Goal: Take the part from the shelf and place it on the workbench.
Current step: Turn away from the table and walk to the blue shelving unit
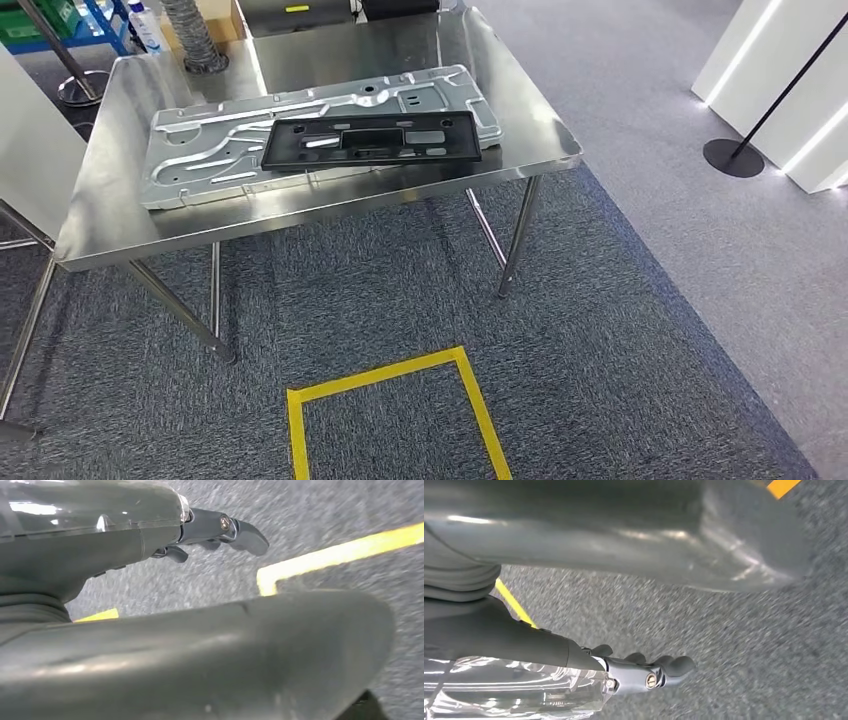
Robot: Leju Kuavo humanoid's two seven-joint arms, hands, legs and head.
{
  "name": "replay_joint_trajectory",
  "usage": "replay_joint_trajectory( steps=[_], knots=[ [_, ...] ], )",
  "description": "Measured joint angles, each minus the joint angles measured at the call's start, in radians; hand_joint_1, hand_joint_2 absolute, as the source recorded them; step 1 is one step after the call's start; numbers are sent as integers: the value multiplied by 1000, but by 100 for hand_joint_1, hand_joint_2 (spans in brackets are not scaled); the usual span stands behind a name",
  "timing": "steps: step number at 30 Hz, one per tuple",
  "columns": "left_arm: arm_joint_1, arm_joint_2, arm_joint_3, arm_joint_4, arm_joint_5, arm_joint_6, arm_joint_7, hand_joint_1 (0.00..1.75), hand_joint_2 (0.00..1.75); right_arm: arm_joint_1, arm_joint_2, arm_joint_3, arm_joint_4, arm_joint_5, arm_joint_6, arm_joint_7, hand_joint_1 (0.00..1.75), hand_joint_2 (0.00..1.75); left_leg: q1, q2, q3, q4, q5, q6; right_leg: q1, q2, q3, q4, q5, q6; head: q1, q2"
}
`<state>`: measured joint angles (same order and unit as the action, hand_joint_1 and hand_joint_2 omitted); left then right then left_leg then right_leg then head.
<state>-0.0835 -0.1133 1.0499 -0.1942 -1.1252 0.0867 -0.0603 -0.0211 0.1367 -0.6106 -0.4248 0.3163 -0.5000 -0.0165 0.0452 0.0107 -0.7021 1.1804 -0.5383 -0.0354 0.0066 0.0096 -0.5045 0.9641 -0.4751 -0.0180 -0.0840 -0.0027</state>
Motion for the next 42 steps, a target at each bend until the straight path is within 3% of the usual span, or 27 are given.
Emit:
replay_joint_trajectory(
  steps=[1, 2, 4, 5, 6, 8, 10, 11, 12, 13, 15, 16, 17, 19, 21, 23, 24, 27, 29, 31, 32, 34, 35, 36, 38, 39, 42],
  knots=[
    [0, 0, 1, 0, 0, 0, 0, 0, 0, 0, -1, 0, 1, -1, 1, 2, 0, 0, -1, 0, -4, 65, -30, 2, 6, -3, -21, 2, 15, -2, 0, 0],
    [0, 0, 2, 0, 0, 0, 0, 0, 0, 0, -2, -1, 2, -4, 2, 4, 0, 0, -1, 0, 1, 112, -32, 5, 12, -5, -43, 5, 31, -4, 0, 0],
    [-1, -2, 3, 0, -2, 0, -1, 0, 0, 0, -2, -8, 4, -17, 7, 9, 0, 0, -5, 0, 52, 122, 25, 17, 25, -9, -91, 10, 64, -6, 0, 0],
    [-2, -4, 3, 0, -3, 0, -2, 0, 0, 0, -2, -13, 5, -25, 9, 10, 0, 0, -8, 1, 101, 78, 48, 27, 30, -10, -114, 12, 80, -7, 0, 0],
    [-4, -5, 3, 0, -4, 1, -2, 0, 0, 0, -2, -18, 6, -31, 10, 10, 0, 0, -14, 3, 166, 4, 42, 38, 33, -10, -133, 15, 95, -6, 0, 0],
    [-10, -6, 2, -1, -6, 1, -5, 0, 0, 4, -4, -24, 10, -41, 15, 10, 0, 0, -29, 9, 283, -167, -11, 52, 32, -14, -155, 20, 121, 2, 0, 0],
    [-12, -8, 2, -1, -11, 1, -9, 0, 0, 8, -8, -32, 19, -52, 19, 10, 0, 0, -43, 11, 317, -247, -30, 58, 22, -20, -162, 15, 146, 15, 0, 0],
    [-11, -9, 2, -1, -16, 1, -11, 0, 0, 8, -10, -39, 26, -61, 21, 10, 0, 0, -47, 13, 308, -245, -15, 61, 15, -19, -166, 14, 149, 22, 0, 0],
    [-10, -9, 1, -1, -21, 1, -14, 0, 0, 8, -10, -46, 32, -71, 24, 10, 0, 0, -46, 15, 297, -248, 0, 68, 12, -16, -174, 25, 127, 28, 0, 0],
    [-9, -9, 1, -1, -26, 1, -17, 0, 0, 9, -9, -53, 36, -80, 27, 11, 0, 0, -44, 16, 284, -250, 16, 73, 9, -12, -184, 51, 86, 34, 0, 0],
    [-10, -9, -2, -1, -35, 3, -22, 0, 0, 9, -4, -67, 44, -96, 34, 14, 0, 0, -43, 17, 253, -249, 43, 80, 2, -9, -207, 160, -33, 46, 0, 0],
    [-10, -10, -5, -1, -39, 4, -23, 0, 0, 8, -1, -73, 49, -100, 37, 17, 0, 0, -43, 17, 235, -247, 57, 79, -1, -9, -217, 228, -72, 51, 0, 0],
    [-12, -12, -7, -1, -42, 5, -24, 0, 0, 6, 0, -77, 53, -102, 39, 21, 0, 0, -42, 16, 215, -244, 70, 77, -4, -9, -220, 288, -83, 56, 0, 0],
    [-14, -15, -12, -1, -46, 8, -23, 0, 0, 2, 1, -81, 61, -97, 49, 33, 0, 0, -39, 17, 170, -233, 96, 69, -10, -9, -188, 325, -34, 64, 0, 0],
    [-17, -17, -16, -1, -47, 10, -22, 0, 0, -1, 1, -81, 67, -90, 58, 43, 0, 0, -35, 15, 127, -213, 115, 60, -16, -6, -80, 220, 1, 68, 0, 0],
    [-19, -17, -19, -1, -47, 11, -21, 0, 0, -6, 1, -81, 72, -84, 61, 48, 0, 0, -35, 12, 98, -190, 128, 49, -17, -2, 43, 60, -41, 60, 0, 0],
    [-20, -18, -19, -1, -47, 11, -21, 0, 0, -9, 1, -81, 76, -82, 61, 49, 0, 0, -36, 11, 90, -183, 135, 43, -16, -1, 76, 10, -64, 52, 0, 0],
    [-22, -17, -21, -1, -48, 12, -20, 0, 0, -14, 0, -78, 91, -69, 72, 59, 0, 0, -32, 8, 77, -169, 141, 25, -14, -7, 75, -13, -64, 21, 0, 0],
    [-20, -17, -21, -1, -51, 11, -18, 0, 0, -15, -7, -69, 103, -53, 92, 74, 0, 0, -28, 3, 53, -103, 75, 17, -15, -14, 59, -13, -47, 5, 0, 0],
    [-19, -18, -22, -1, -55, 10, -16, 0, 0, -16, -19, -54, 115, -34, 106, 85, 0, 0, -26, 1, 14, 24, -13, 11, -11, -19, 36, -12, -30, -2, 0, 0],
    [-19, -18, -22, -1, -57, 10, -16, 0, 0, -17, -25, -46, 122, -25, 112, 89, 0, 0, -26, 1, 1, 84, -31, 9, -9, -20, 24, -10, -21, -3, 0, 0],
    [-19, -20, -23, -1, -58, 11, -16, 0, 0, -17, -35, -29, 135, -5, 126, 93, 0, 0, -26, 1, 16, 120, -7, 10, -6, -23, 0, -4, -7, -1, 0, 0],
    [-19, -21, -23, -1, -58, 12, -16, 0, 0, -18, -38, -20, 140, 5, 135, 93, 0, 0, -26, 1, 53, 76, 21, 13, -5, -23, -11, 1, -1, 1, 0, 0],
    [-19, -21, -23, -1, -58, 13, -16, 0, 0, -18, -41, -11, 144, 17, 145, 91, 0, 44, -26, 1, 105, 5, 39, 18, -5, -24, -20, 7, 3, 4, 0, 0],
    [-22, -23, -23, -1, -58, 15, -17, 0, 0, -20, -44, 11, 153, 42, 167, 85, 0, 131, -30, 1, 199, -138, 40, 29, -2, -25, -33, 18, 10, 12, 0, 0],
    [-23, -23, -23, -1, -59, 16, -17, 0, 44, -21, -45, 22, 157, 55, 180, 79, 0, 175, -33, 1, 219, -176, 30, 34, -2, -25, -38, 21, 13, 18, 0, 0],
    [-22, -27, -23, -1, -60, 19, -9, 0, 175, -27, -45, 60, 168, 92, 225, 49, 0, 175, -35, 0, 216, -203, 31, 53, -3, -27, -48, 28, 19, 38, 0, 0]
  ],
)
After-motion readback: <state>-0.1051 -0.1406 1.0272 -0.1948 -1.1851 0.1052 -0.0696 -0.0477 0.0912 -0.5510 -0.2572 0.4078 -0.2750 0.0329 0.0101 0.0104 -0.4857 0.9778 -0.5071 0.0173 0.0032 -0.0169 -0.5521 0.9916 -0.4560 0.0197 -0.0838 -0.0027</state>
